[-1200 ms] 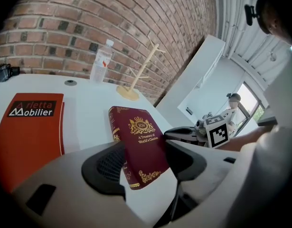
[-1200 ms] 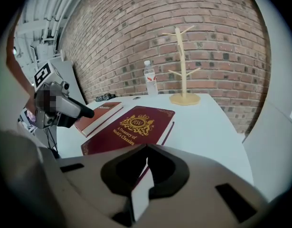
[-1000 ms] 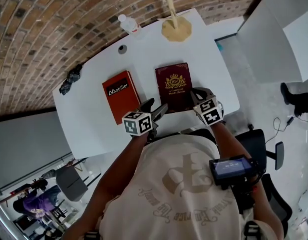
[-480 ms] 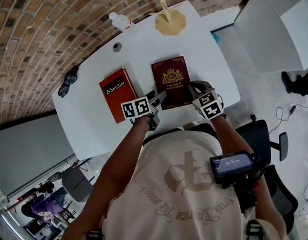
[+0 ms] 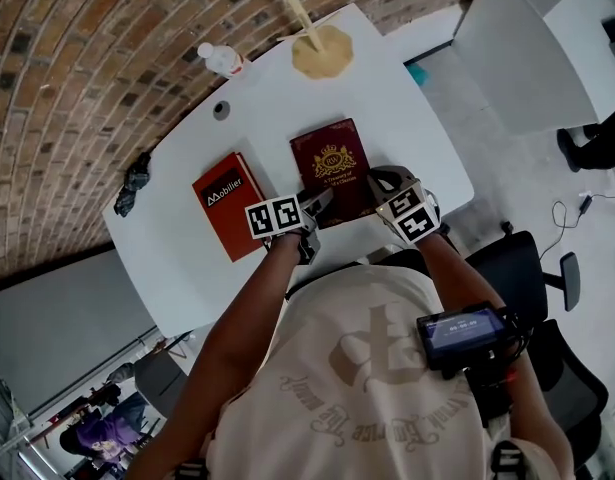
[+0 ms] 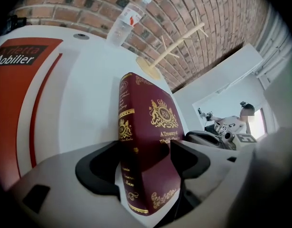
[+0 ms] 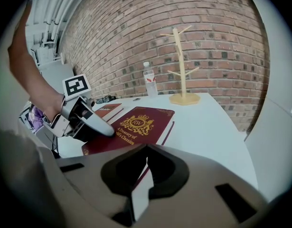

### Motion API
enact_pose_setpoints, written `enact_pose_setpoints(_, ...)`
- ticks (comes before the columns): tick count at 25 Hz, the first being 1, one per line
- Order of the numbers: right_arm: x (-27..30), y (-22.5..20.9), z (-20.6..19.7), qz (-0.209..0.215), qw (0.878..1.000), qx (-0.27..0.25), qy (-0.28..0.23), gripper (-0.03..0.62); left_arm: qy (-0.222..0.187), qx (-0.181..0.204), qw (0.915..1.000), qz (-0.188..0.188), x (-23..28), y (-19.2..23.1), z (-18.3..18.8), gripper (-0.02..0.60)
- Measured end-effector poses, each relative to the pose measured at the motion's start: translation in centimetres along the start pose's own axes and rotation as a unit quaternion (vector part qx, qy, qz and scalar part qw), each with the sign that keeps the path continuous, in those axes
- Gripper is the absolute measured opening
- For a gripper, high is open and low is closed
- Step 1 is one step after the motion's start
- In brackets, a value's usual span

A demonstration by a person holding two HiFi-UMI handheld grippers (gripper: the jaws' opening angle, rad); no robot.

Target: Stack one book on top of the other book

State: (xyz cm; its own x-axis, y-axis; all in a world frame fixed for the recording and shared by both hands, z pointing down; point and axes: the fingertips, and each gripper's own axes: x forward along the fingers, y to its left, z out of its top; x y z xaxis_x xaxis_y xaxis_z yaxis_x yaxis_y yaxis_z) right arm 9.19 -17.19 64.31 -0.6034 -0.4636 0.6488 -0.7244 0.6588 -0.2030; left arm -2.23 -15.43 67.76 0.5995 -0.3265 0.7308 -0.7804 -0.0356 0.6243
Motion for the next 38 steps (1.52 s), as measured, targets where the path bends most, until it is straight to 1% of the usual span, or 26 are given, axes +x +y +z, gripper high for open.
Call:
enact_pose_setpoints(6,0.0,0.0,0.0,-0.001,1.000,-0.005,-0.003,0.021,0.015,0.004,0.9998,0.009,0.0,0.0,-0.2,0.342)
enact_pose_setpoints(9,-0.2,-0.2,-0.1,-0.001,1.000,-0.002,-0.009,0.021,0.014,-0.003,0.9999,0.008,-0.2,-0.3,-0.1,0.342)
enact_pose_setpoints(11,-0.3,-0.3,-0.2,-0.003,1.000,0.006,-0.012,0.021,0.007,-0.012,0.9999,0.002,-0.7,-0.7,0.1,0.342)
enact_pose_setpoints(19,-0.5,-1.0,-0.7,-0.011,0.999,0.033,-0.012,0.021,-0.026,-0.043,0.9978,-0.043,-2.8,-2.7,1.2,0.342)
enact_pose_setpoints(21,-0.7,-1.2,-0.6,-0.012,0.999,0.037,-0.013,0.021,-0.036,-0.064,0.9955,-0.059,-3.4,-3.1,1.5,0.342)
enact_pose_setpoints(23,-0.7,-1.6,-0.7,-0.013,0.999,0.042,-0.014,0.021,-0.048,-0.097,0.9910,-0.080,-3.8,-3.8,2.0,0.342)
enact_pose_setpoints(24,-0.8,-1.8,-0.8,-0.014,0.999,0.047,-0.014,0.021,-0.050,-0.108,0.9886,-0.093,-3.9,-4.3,2.2,0.341)
enact_pose_setpoints(25,-0.9,-2.0,-0.9,-0.016,0.998,0.052,-0.014,0.021,-0.045,-0.111,0.9870,-0.108,-3.8,-5.0,2.1,0.334)
enact_pose_setpoints(26,-0.9,-2.2,-1.1,-0.018,0.998,0.057,-0.014,0.021,-0.035,-0.106,0.9865,-0.120,-3.6,-5.8,2.0,0.328)
enact_pose_setpoints(28,-1.0,-2.8,-1.5,-0.025,0.998,0.065,-0.011,0.021,-0.007,-0.084,0.9875,-0.133,-2.7,-7.2,1.6,0.318)
enact_pose_setpoints(30,-1.0,-3.4,-2.0,-0.035,0.997,0.065,0.001,0.021,0.011,-0.063,0.9898,-0.128,-1.7,-7.8,1.6,0.318)
enact_pose_setpoints(33,-0.8,-3.5,-2.8,-0.039,0.997,0.059,0.015,0.021,0.013,-0.057,0.9924,-0.108,-0.9,-7.4,2.4,0.318)
enact_pose_setpoints(36,-0.9,-3.5,-2.5,-0.042,0.997,0.059,0.008,0.021,0.016,-0.049,0.9934,-0.103,-0.6,-7.3,3.0,0.317)
enact_pose_setpoints(38,-0.8,-3.7,-2.3,-0.045,0.997,0.058,0.006,0.021,0.020,-0.038,0.9941,-0.100,-0.5,-7.4,3.2,0.292)
